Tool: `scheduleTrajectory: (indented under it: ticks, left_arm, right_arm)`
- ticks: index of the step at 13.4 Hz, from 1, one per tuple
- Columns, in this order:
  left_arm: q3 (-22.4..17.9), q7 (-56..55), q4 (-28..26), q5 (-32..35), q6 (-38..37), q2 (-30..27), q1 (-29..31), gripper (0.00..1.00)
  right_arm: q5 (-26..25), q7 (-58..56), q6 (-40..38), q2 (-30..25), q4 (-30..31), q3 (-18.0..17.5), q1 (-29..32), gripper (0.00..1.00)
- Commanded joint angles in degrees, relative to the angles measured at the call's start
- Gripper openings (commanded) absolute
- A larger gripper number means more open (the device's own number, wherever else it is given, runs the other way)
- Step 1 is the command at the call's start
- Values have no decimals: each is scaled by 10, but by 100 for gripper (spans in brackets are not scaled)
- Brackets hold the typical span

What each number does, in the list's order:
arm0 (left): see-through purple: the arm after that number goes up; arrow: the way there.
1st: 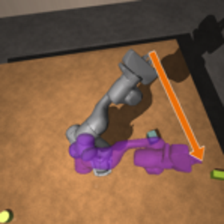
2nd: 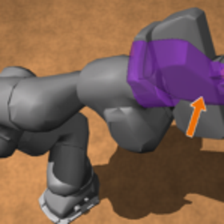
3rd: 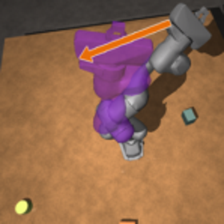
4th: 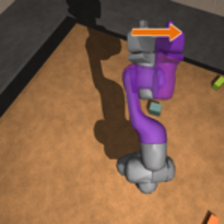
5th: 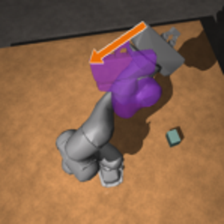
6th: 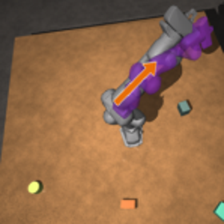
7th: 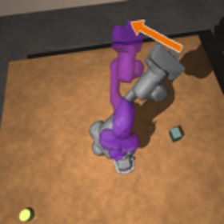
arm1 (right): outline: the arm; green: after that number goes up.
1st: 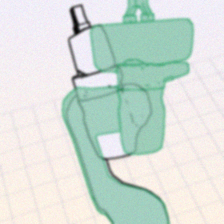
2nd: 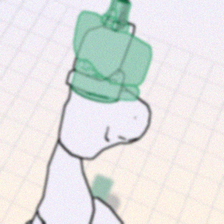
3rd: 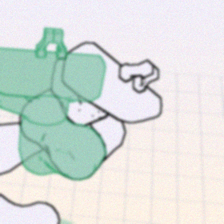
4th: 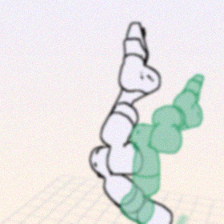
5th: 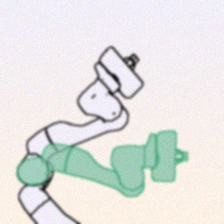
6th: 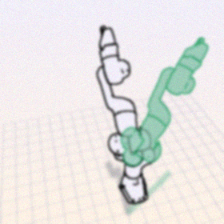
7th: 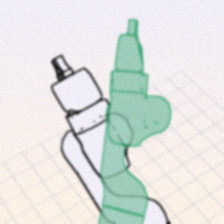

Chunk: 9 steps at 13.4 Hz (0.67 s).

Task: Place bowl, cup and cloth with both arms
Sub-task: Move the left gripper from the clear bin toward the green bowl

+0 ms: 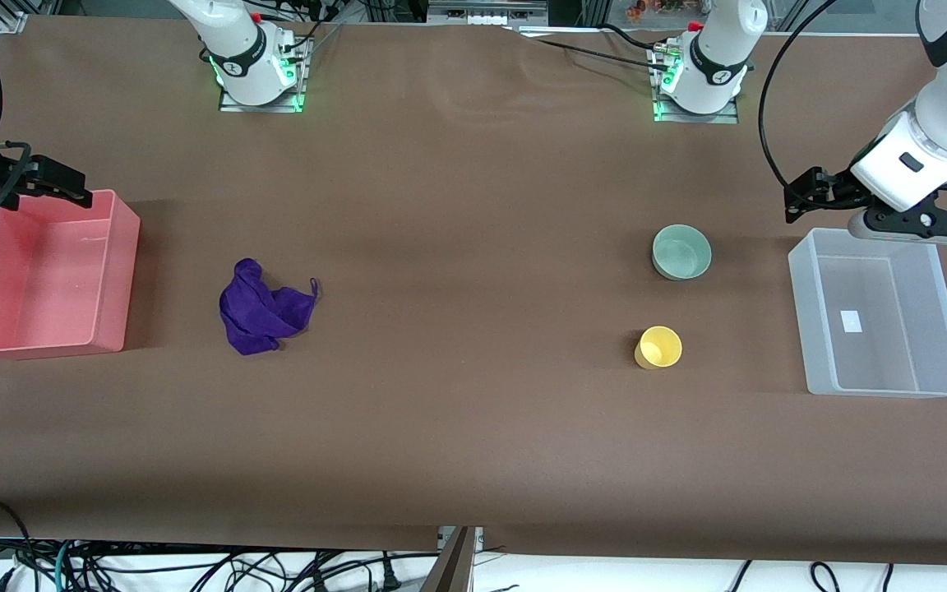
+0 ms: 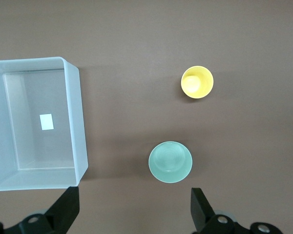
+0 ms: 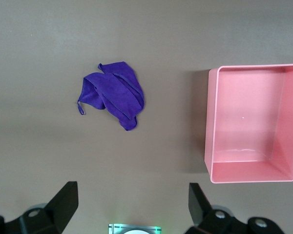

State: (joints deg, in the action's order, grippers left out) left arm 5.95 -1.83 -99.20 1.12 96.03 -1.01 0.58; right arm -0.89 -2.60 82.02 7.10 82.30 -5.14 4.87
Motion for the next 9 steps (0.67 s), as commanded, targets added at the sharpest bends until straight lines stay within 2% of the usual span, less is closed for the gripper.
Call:
scheduleTrajectory:
  ticks: [1, 4, 7, 9]
  left_arm:
    - [-2, 12, -13, -4, 9, -13, 0, 100]
    - [-2, 12, -6, -4, 1, -6, 4, 100]
    - [-4, 13, 49, -4, -48, 33, 5, 100]
    - [-3, 17, 49, -6, -51, 43, 12, 100]
  right_arm:
    - [-8, -6, -10, 7, -20, 0, -3, 100]
    - [-9, -6, -9, 8, -21, 0, -3, 100]
    - [-8, -7, -7, 8, -21, 1, -2, 100]
    - [-9, -6, -7, 8, -21, 1, -2, 100]
